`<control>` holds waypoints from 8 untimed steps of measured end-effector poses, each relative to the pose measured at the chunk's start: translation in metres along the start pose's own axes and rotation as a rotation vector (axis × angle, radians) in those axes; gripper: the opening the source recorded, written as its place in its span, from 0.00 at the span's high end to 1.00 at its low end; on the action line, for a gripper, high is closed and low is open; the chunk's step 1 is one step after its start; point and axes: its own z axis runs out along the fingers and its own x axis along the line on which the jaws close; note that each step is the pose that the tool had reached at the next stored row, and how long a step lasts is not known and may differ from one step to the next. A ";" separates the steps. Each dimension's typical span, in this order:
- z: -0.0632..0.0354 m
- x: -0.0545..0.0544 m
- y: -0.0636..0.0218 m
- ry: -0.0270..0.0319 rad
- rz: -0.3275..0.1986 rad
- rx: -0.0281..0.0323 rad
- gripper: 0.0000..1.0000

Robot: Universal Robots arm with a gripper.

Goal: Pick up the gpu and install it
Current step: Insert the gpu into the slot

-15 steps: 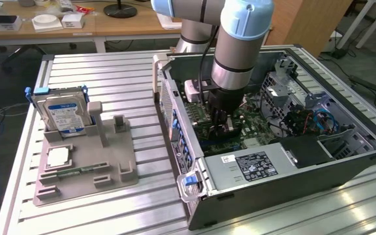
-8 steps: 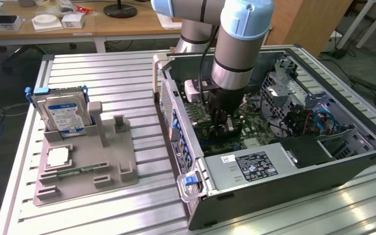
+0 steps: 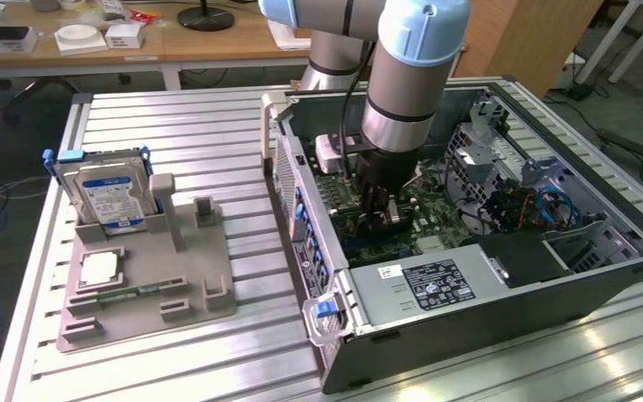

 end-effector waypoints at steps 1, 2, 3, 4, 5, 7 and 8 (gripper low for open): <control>0.0000 0.000 0.0000 -0.0001 0.000 0.0001 0.73; 0.0001 0.000 0.0000 -0.0001 0.000 0.0000 0.73; 0.0001 0.000 0.0000 -0.0002 0.000 0.0001 0.73; 0.0001 0.000 0.0000 -0.0001 0.000 0.0001 0.73; 0.0001 0.000 0.0000 -0.0001 0.000 0.0001 0.73; 0.0001 0.000 0.0000 -0.0002 0.000 0.0001 0.73; 0.0001 0.000 0.0000 -0.0002 0.000 0.0001 0.73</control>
